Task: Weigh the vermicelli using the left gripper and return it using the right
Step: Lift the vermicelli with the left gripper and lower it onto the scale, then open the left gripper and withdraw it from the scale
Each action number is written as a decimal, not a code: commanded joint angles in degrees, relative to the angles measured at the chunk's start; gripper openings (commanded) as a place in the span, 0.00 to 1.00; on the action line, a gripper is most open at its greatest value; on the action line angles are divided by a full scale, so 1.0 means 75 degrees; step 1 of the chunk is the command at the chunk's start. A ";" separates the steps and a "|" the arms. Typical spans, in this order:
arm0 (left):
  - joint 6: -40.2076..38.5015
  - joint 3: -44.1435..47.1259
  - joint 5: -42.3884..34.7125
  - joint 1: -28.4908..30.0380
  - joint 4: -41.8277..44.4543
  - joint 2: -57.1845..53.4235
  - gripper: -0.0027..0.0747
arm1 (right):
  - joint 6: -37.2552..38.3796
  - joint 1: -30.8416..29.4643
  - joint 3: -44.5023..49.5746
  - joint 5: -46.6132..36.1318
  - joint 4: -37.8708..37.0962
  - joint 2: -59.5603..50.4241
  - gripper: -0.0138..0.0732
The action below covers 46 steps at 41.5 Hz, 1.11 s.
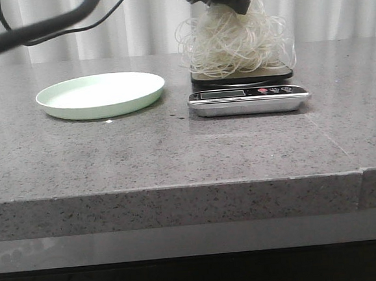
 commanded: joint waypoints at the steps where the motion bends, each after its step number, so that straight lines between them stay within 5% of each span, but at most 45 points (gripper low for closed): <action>1: 0.0002 -0.0312 -0.0535 -0.0051 -0.0116 -0.0511 0.59 | -0.0060 -0.0055 -0.0199 -0.0533 0.0022 0.0061 0.74; 20: 0.0002 -0.0312 0.0620 -0.0051 0.0543 -0.2398 0.63 | -0.0060 -0.0055 -0.0199 -0.0533 0.0022 0.0061 0.74; 33: -0.0382 -0.0273 0.2805 0.0040 0.0719 -0.4257 0.63 | -0.0060 -0.0055 -0.0199 -0.0533 0.0022 0.0061 0.74; 46: -0.0861 0.1597 0.3731 0.0040 0.1088 -0.6086 0.63 | -0.0060 -0.0055 -0.0199 -0.0533 0.0022 0.0061 0.74</action>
